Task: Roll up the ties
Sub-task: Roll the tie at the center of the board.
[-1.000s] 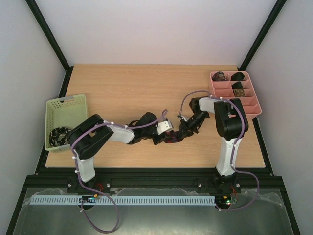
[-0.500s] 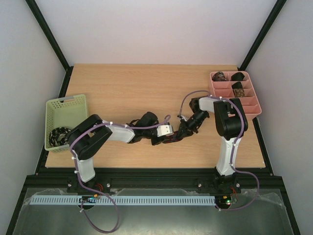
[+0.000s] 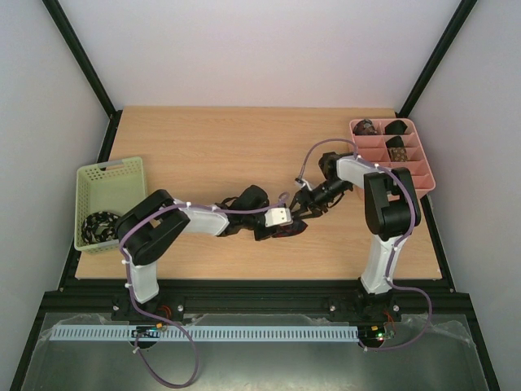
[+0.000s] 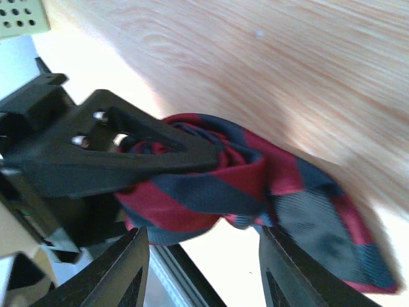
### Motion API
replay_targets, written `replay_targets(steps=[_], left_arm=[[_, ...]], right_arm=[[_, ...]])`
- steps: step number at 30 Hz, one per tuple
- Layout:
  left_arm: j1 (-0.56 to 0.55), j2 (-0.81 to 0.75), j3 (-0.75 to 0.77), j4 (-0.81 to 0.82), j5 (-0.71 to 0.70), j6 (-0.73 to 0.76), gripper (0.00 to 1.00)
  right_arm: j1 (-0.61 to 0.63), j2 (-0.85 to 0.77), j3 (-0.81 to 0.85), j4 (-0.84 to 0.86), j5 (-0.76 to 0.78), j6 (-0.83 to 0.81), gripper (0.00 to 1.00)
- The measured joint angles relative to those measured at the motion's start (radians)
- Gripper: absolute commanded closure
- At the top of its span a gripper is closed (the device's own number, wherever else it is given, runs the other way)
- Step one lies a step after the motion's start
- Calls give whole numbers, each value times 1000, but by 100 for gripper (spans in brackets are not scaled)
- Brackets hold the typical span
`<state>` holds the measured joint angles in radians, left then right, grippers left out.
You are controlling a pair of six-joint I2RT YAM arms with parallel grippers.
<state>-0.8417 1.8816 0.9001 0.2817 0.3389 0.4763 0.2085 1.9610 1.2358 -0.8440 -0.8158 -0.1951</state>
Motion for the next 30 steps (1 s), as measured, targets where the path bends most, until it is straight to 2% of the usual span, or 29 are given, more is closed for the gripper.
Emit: replay_targets(steps=[4, 8, 12, 15, 19, 24, 27, 30], left_arm=[[0, 1, 3, -5, -3, -9, 66], [0, 2, 4, -6, -3, -15, 66], [0, 5, 9, -12, -4, -27, 63], [0, 6, 11, -17, -8, -38, 54], [0, 7, 11, -15, -16, -47, 45], [6, 7, 10, -19, 3, -65, 41], [9, 7, 9, -10, 31, -78, 42], [11, 7, 9, 8, 62, -99, 50]], right_arm=[[48, -5, 9, 1, -30, 16, 52], [91, 18, 23, 3, -17, 35, 60], [95, 37, 39, 2, -12, 38, 82], [95, 37, 38, -1, 1, 45, 98], [85, 37, 31, 2, 9, 45, 99], [62, 36, 16, 7, 19, 39, 99], [46, 36, 5, 12, 28, 32, 99], [35, 36, -5, 14, 39, 23, 99]])
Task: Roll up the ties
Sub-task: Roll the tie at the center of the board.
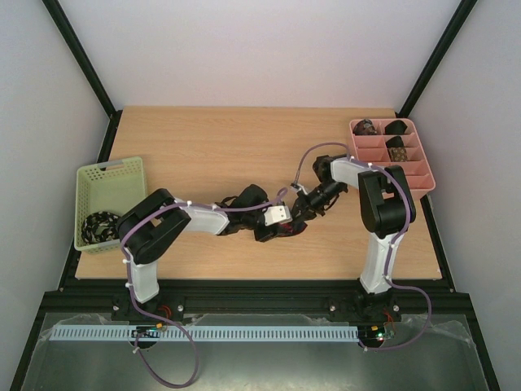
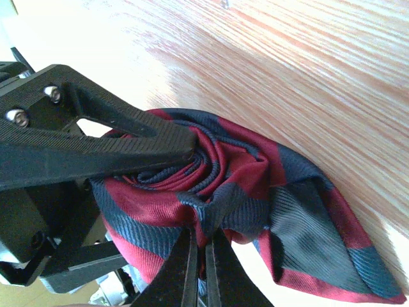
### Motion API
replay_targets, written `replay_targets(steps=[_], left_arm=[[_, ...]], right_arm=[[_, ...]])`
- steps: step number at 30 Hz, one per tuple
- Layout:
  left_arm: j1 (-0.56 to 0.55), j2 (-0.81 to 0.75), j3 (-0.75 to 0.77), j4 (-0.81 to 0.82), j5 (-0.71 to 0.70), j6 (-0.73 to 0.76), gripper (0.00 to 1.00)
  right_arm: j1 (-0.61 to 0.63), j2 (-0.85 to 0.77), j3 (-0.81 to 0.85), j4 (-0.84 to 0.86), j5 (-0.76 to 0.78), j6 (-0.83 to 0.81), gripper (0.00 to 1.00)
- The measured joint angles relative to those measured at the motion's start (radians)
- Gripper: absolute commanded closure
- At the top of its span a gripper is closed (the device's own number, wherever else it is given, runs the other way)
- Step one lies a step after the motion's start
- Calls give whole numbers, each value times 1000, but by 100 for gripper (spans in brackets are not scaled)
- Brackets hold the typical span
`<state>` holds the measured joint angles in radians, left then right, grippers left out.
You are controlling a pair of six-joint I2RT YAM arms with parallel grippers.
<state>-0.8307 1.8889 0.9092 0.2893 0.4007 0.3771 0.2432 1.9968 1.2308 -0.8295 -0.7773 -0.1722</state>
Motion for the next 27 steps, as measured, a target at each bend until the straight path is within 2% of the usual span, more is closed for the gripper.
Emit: replay_targets(steps=[3, 4, 5, 8, 17, 27], left_arm=[[0, 11, 8, 17, 18, -23, 64], [0, 17, 13, 19, 23, -30, 68], [0, 22, 17, 21, 29, -35, 70], [-2, 26, 21, 19, 33, -29, 78], [-37, 24, -7, 69, -44, 27, 82], [-51, 22, -13, 86, -81, 42, 82]], right_arm=[[-8, -2, -11, 5, 7, -4, 97], [-8, -3, -12, 6, 10, -4, 91], [-8, -4, -13, 6, 14, -4, 81], [-17, -9, -11, 3, 50, -9, 65], [-139, -9, -11, -79, 98, -53, 38], [-150, 16, -52, -83, 31, -1, 37]])
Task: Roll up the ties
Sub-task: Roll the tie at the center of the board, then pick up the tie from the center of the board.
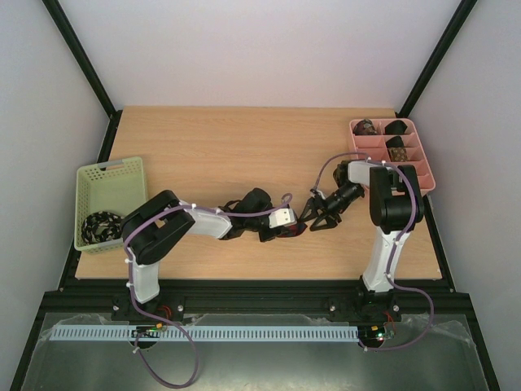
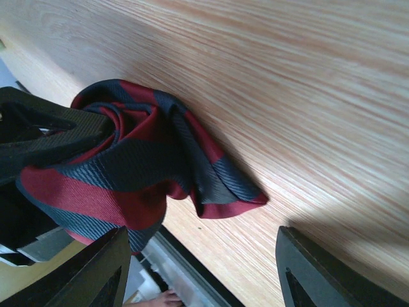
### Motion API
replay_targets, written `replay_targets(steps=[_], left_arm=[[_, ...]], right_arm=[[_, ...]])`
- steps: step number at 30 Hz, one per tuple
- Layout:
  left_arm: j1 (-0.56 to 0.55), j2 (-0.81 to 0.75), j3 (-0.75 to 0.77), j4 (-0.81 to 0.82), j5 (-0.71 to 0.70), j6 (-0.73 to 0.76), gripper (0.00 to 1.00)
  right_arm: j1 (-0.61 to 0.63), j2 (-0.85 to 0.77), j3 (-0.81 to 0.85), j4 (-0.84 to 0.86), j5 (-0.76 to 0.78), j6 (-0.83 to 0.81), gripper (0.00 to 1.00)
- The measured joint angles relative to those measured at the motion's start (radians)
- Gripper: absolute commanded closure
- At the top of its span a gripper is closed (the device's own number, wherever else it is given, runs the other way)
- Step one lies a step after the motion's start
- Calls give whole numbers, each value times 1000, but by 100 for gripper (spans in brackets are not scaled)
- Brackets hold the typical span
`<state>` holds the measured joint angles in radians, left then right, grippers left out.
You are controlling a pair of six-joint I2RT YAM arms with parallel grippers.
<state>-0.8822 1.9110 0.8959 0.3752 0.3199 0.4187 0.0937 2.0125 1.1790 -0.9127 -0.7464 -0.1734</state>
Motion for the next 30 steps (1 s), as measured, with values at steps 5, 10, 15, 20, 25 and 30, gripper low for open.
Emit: replay_targets(steps=[5, 10, 15, 20, 25, 30], left_arm=[[-1, 0, 0, 0, -3, 0, 81], [-1, 0, 0, -1, -4, -2, 81], [-1, 0, 0, -1, -4, -4, 81], [-1, 0, 0, -2, -4, -3, 80], [-1, 0, 1, -2, -4, -4, 80], [-1, 0, 1, -2, -4, -4, 80]], right_arm=[[17, 31, 5, 15, -69, 44, 38], [45, 43, 6, 66, -130, 58, 49], [45, 30, -16, 97, -174, 43, 33], [47, -11, -69, 127, -248, 6, 30], [60, -20, -89, 161, -274, 5, 30], [68, -20, -91, 186, -271, 20, 49]])
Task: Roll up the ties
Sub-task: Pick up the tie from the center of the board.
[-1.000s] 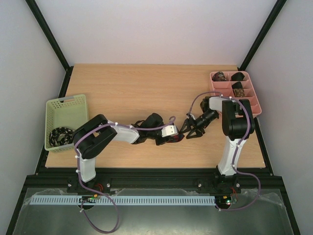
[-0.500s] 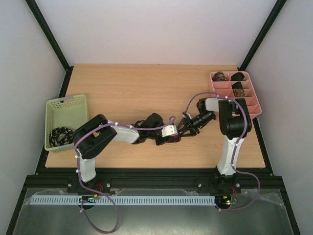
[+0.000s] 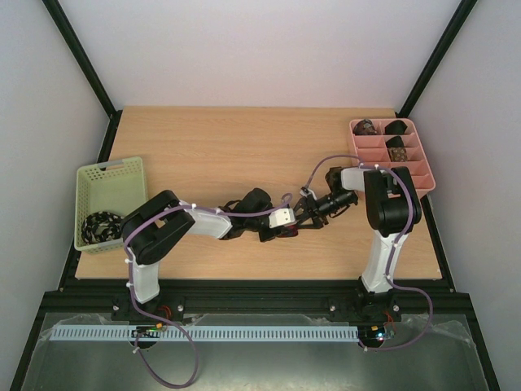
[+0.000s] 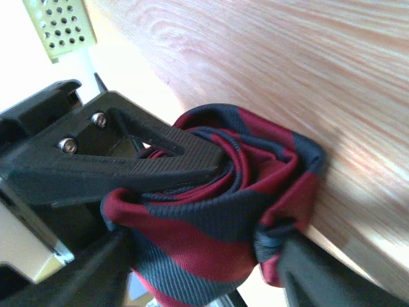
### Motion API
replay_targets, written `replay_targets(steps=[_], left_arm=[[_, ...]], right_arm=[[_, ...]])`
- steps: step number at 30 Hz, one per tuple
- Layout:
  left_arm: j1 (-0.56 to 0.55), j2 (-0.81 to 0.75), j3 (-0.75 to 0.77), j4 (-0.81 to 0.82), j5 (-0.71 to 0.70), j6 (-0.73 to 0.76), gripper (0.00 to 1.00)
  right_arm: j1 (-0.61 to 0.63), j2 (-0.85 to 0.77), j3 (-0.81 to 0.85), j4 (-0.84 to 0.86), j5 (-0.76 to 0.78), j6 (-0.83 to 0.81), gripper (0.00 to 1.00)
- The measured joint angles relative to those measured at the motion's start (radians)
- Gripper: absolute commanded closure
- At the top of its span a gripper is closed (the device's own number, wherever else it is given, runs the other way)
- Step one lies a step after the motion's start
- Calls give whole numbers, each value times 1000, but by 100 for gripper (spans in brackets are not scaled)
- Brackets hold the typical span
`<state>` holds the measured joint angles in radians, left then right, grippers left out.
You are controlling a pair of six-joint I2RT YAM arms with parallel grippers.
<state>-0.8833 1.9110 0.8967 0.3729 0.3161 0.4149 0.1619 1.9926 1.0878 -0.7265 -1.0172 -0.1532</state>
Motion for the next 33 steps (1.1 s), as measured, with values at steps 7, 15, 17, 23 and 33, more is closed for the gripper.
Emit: replay_targets(steps=[7, 15, 17, 23, 33], left_arm=[[0, 0, 0, -7, -2, -4, 79], [2, -2, 2, -16, -2, -17, 41], [5, -2, -2, -24, 1, -24, 33], [20, -20, -28, -59, 23, -41, 21], [27, 7, 1, -61, 49, -74, 55]], right_arm=[[-1, 0, -3, 13, 21, 10, 86], [-3, -23, -3, 16, 38, 31, 99], [0, -23, -3, 22, 34, 31, 99], [14, -32, -5, 37, 46, 31, 99], [23, -47, -4, 39, 54, 33, 99]])
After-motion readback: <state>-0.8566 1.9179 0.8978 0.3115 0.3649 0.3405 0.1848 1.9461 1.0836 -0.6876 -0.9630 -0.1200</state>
